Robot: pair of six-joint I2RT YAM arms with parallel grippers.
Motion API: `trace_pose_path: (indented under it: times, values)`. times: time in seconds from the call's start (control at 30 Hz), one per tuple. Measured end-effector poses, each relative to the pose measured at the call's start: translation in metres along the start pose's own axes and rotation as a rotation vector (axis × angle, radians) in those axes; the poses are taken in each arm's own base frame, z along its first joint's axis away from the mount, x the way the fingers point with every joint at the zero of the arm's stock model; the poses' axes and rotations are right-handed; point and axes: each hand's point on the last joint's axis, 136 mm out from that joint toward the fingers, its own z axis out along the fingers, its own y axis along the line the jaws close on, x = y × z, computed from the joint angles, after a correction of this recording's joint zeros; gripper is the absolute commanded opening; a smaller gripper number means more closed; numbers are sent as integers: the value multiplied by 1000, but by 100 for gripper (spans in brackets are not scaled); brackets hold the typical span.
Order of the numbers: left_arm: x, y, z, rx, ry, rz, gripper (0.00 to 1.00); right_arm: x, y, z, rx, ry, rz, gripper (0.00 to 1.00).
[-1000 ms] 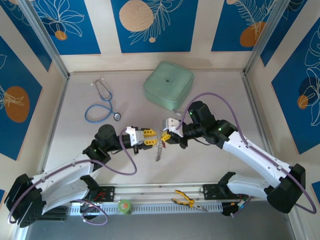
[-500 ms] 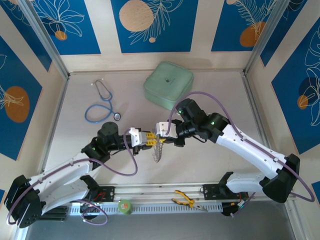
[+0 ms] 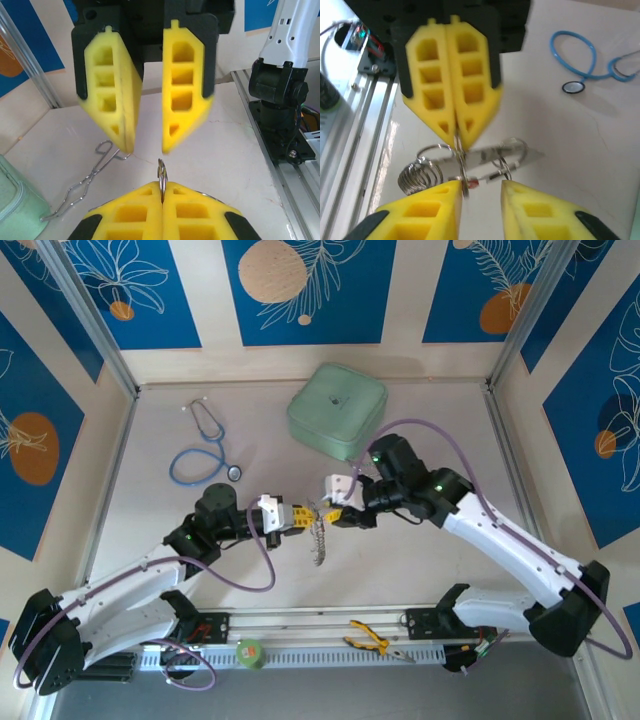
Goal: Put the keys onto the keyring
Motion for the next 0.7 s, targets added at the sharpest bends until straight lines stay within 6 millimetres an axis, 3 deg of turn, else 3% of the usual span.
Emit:
trace_pose_path:
  times: [0.33,0.4,0.6,0.7]
  values:
    - [-11,-1,-1,8,-58,36,0,-6,10,-3,-52,-89,68,31]
    - [-12,-2,-1,13,-61,37,0,-7,10,-2,-59,-95,69,28]
    - [-12,-3,-1,18,-64,31,0,-5,11,3,-82,-93,89,4]
    - [-11,-3,-1,17,-68,30,0,-5,11,3,-83,-92,86,0]
